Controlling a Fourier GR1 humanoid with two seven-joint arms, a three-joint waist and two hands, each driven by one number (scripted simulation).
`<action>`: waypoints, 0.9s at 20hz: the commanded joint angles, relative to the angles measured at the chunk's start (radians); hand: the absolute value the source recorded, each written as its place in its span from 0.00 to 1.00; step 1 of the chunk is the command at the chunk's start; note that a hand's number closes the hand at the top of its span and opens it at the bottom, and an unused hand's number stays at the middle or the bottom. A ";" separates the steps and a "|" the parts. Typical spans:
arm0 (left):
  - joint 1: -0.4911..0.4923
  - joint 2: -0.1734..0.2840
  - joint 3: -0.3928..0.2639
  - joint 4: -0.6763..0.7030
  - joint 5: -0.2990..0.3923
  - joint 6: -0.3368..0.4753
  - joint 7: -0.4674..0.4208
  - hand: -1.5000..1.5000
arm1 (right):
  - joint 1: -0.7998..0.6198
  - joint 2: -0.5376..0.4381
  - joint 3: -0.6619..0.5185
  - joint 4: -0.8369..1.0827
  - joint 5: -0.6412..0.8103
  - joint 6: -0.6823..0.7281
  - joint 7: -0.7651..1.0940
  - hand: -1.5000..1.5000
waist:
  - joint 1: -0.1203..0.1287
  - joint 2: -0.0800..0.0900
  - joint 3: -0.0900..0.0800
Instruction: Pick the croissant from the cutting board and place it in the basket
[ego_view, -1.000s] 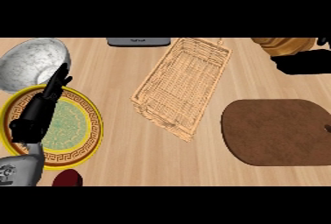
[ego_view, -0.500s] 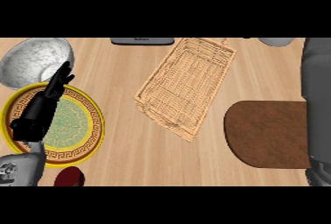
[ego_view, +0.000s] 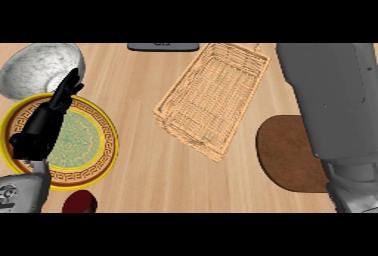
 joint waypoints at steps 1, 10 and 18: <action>0.046 0.011 0.005 -0.099 0.041 -0.044 0.051 0.50 | -0.043 0.022 -0.008 0.118 0.002 0.004 0.019 1.00 | 0.005 -0.002 0.001; 0.035 -0.037 -0.020 0.026 -0.032 0.023 -0.058 0.50 | 0.001 -0.055 0.139 0.140 0.114 0.191 0.041 1.00 | -0.015 -0.002 0.000; -0.047 0.000 0.019 -0.012 0.016 -0.021 0.053 0.50 | -0.039 0.005 0.051 0.258 0.033 0.201 -0.025 0.00 | -0.004 -0.001 0.001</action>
